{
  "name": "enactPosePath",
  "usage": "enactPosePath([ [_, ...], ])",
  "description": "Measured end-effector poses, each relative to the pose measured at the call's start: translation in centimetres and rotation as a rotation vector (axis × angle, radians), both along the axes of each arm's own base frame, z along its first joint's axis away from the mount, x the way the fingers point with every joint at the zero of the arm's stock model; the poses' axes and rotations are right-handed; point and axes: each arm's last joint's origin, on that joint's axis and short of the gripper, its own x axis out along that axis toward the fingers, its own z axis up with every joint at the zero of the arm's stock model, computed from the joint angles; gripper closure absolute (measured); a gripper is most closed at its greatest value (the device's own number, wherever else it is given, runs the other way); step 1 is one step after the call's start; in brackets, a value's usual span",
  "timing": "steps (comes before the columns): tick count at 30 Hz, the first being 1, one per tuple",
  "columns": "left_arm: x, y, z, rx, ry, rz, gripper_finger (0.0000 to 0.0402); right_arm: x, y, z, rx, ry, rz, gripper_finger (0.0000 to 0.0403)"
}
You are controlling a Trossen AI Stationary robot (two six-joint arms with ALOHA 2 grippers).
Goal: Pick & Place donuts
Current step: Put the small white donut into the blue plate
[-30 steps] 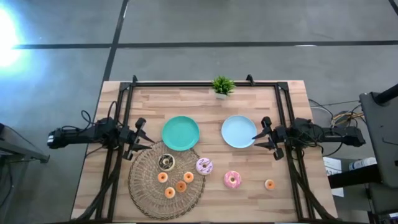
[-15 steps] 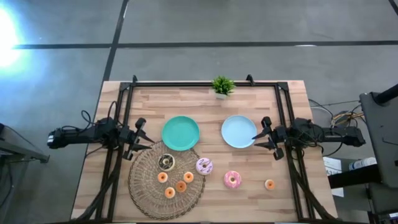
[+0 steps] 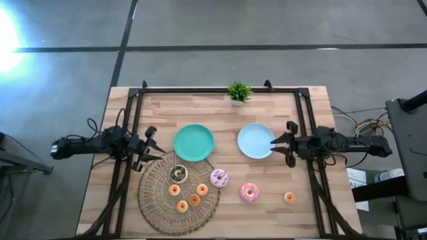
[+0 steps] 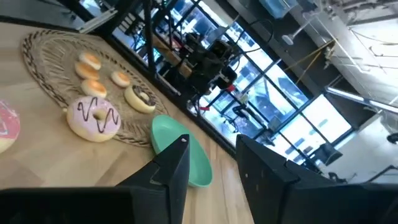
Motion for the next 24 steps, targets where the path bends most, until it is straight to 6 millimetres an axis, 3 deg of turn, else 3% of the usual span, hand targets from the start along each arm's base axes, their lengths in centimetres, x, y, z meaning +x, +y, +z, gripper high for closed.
enactPosePath([
  [2,0.0,0.0,0.0,0.000,0.000,0.000,0.0307,0.0,0.1,0.0,0.111,0.013,0.028,0.0280],
  [11,0.0,0.0,0.0,0.000,0.000,0.000,0.0307,-0.2,0.1,1.5,1.044,-0.007,0.150,0.0280],
  [15,0.0,0.0,0.0,0.000,0.000,0.000,0.0307,-0.3,-0.1,2.2,1.224,-0.091,0.143,0.0280],
  [24,0.0,0.0,0.0,0.000,0.000,0.000,0.0307,-1.2,-1.3,4.0,1.691,-0.526,0.055,0.0280],
])
